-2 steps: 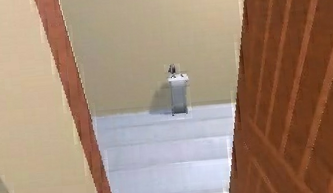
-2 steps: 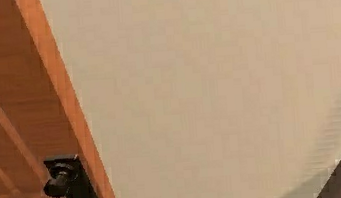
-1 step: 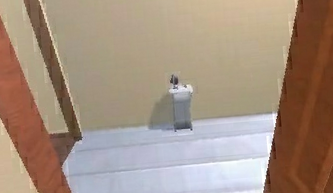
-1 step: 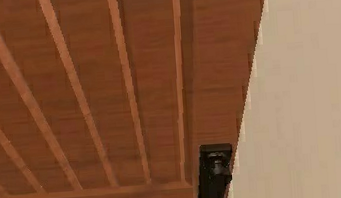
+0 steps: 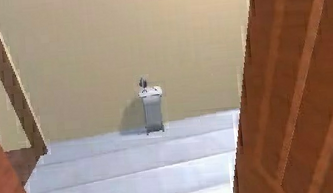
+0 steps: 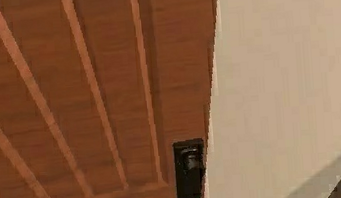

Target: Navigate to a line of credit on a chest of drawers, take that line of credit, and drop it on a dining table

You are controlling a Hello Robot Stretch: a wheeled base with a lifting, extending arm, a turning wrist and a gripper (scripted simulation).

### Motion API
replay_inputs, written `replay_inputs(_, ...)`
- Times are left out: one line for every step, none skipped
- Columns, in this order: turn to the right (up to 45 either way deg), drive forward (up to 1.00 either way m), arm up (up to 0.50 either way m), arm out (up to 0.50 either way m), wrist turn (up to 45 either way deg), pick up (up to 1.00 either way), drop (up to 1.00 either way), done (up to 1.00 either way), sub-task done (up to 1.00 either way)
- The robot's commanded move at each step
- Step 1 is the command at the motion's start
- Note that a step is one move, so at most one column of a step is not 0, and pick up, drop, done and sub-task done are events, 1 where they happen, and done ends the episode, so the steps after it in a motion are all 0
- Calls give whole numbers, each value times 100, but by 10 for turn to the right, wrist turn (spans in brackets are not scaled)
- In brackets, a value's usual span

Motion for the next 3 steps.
replay_inputs(0,90,0,0,0,0,0,0,0)
replay_inputs(-90,0,0,0,0,0,0,0,0)
replay_inputs(0,30,0,0,0,0,0,0,0)
